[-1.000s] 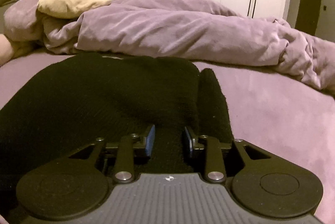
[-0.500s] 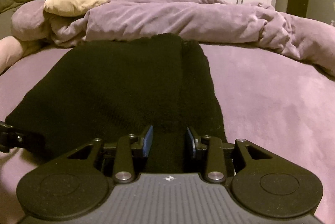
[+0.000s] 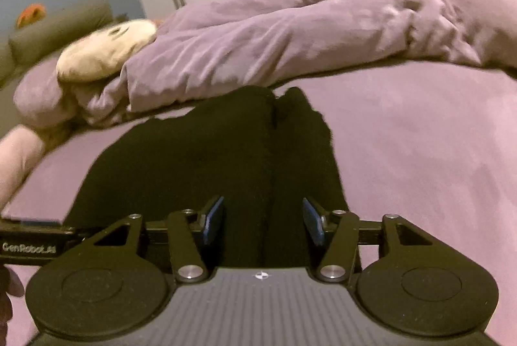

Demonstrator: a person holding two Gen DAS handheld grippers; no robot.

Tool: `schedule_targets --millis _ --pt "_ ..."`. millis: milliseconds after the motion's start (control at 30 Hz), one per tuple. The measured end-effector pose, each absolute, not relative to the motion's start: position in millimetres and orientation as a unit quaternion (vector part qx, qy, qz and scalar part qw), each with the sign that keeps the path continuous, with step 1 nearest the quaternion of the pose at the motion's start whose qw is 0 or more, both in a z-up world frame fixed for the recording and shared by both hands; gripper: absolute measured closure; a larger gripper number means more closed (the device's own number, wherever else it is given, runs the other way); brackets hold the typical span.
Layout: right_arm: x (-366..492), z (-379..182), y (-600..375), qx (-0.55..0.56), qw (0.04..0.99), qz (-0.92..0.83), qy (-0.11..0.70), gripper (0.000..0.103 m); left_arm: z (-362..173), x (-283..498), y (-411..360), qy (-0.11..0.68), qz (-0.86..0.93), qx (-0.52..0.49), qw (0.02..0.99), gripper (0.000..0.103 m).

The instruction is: Fold small clothes

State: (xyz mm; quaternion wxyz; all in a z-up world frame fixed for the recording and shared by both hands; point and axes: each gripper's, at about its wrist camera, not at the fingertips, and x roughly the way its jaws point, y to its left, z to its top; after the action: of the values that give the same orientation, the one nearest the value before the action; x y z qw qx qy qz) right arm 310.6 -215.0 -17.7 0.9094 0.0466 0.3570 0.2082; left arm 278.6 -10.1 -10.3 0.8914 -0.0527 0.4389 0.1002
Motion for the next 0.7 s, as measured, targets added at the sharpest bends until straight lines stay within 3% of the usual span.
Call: schedule_targets --millis 100,167,267,600,700 --pt "315.5 -23.1 -211.5 0.023 0.908 0.217 0.359 0.061 -16.6 283.2 -15.2 0.438 0.105 -0.042 0.892 0.002" --pt "312.6 -23.4 -209.2 -0.003 0.913 0.217 0.345 0.085 -18.2 282.5 -16.7 0.438 0.106 -0.038 0.892 0.001" --pt "304.4 -20.6 -208.0 -0.016 0.92 0.204 0.335 0.093 -15.8 277.9 -16.7 0.436 0.104 -0.04 0.893 0.002" --pt "310.8 -35.6 -200.0 -0.05 0.918 0.175 0.352 0.094 -5.2 253.5 -16.1 0.458 0.093 -0.04 0.883 0.002" --pt "298.2 -25.3 -203.0 -0.048 0.921 0.172 0.347 0.085 0.6 236.4 -19.5 0.46 0.085 -0.034 0.883 0.002"
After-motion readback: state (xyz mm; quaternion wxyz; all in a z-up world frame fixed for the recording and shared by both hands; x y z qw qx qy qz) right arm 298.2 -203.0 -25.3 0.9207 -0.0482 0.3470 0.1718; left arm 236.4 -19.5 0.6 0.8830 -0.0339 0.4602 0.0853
